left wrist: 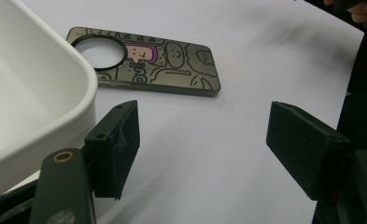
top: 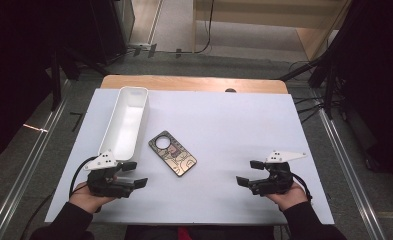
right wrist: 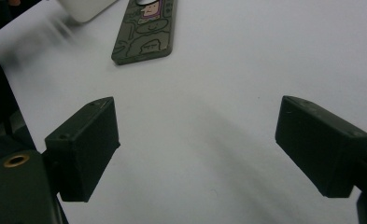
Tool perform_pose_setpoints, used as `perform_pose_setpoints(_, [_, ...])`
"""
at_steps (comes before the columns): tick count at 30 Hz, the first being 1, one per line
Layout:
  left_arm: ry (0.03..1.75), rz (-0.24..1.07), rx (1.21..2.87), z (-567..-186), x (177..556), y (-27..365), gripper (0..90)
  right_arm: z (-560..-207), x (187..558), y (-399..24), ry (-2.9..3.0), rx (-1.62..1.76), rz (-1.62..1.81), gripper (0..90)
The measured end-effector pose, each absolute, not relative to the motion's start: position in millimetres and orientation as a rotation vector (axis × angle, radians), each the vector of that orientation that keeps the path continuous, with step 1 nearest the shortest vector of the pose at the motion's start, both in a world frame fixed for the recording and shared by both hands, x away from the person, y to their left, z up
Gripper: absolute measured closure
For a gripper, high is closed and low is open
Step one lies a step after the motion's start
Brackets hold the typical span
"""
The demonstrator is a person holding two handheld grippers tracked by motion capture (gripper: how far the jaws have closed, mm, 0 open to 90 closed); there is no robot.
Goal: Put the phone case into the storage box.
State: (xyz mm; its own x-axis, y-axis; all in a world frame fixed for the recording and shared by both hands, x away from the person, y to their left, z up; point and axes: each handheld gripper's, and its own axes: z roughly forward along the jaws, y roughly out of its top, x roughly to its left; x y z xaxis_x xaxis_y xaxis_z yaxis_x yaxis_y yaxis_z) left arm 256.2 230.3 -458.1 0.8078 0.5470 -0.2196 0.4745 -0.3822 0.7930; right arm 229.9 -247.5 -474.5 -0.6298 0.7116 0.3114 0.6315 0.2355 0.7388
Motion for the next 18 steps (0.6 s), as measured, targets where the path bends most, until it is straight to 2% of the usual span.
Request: perform_pose_setpoints(18, [0.746, 0.085, 2.042, -457.5, 256.3, 229.9, 25.4, -473.7, 232.3, -244.5, 2.409, 1.297, 1.370, 12.6])
